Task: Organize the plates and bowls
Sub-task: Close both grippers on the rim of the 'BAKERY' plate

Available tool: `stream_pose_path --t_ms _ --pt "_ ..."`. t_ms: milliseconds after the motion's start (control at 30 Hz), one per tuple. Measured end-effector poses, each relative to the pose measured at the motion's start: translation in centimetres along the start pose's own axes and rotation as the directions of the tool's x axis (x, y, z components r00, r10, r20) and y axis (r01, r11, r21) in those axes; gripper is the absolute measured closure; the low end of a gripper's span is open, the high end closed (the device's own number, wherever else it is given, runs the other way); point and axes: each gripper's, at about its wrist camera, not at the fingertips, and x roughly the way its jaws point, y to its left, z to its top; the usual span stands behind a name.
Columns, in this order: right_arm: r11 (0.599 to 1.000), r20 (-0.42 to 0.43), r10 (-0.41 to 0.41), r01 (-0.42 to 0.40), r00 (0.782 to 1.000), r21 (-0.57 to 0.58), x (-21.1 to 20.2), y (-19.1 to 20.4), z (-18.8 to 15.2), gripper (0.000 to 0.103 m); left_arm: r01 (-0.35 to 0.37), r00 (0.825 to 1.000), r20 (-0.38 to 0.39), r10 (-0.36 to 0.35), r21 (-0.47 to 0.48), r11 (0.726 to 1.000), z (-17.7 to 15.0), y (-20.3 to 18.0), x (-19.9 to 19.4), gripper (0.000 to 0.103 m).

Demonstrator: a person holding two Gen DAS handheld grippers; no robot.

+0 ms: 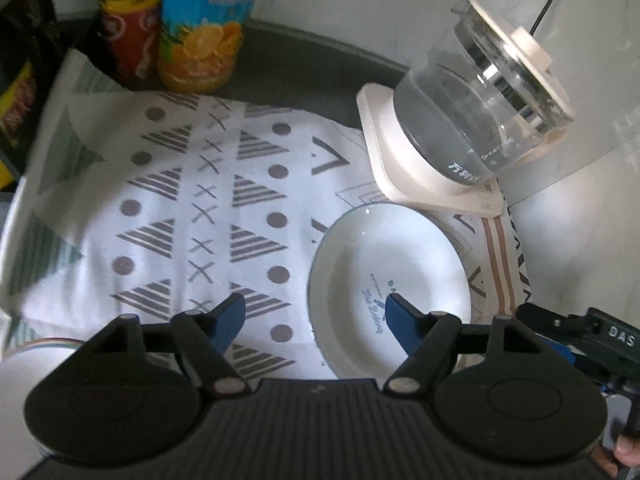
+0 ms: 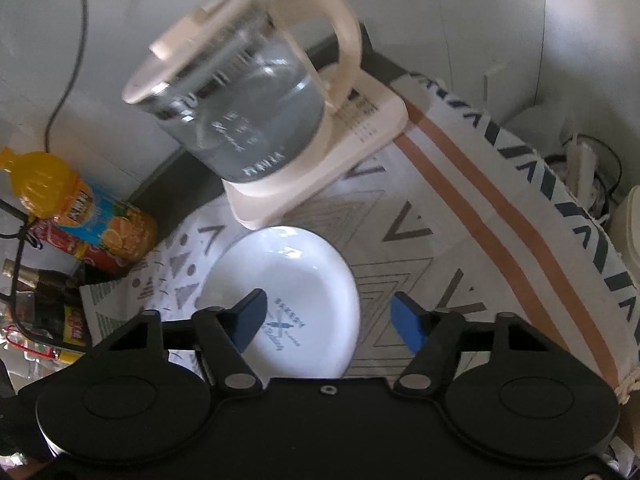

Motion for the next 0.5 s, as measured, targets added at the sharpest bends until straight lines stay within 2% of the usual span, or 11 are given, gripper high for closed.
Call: stream_pose_path --t_ms 167,367,500 --pt "1.000 -0.080 0.018 -0.017 0.997 0.016 2.3 -1.5 1.0 0.045 -0.013 0.998 -0.058 0.011 -0.045 0.999 0.0 0.0 2.4 0.049" --pt "0.999 -0.163 0.043 -0.040 0.986 0.023 5.1 -2.7 1.8 0.053 -0.021 0.995 -0.094 0.013 -0.077 0.997 0.4 0.1 4.5 0.064" --pt "0.997 -0.218 0.074 -0.066 0.973 0.043 6.7 -3.1 1.9 0.062 -0.019 0.993 -0.122 0.006 -0.107 0.994 0.4 0.3 5.6 0.072"
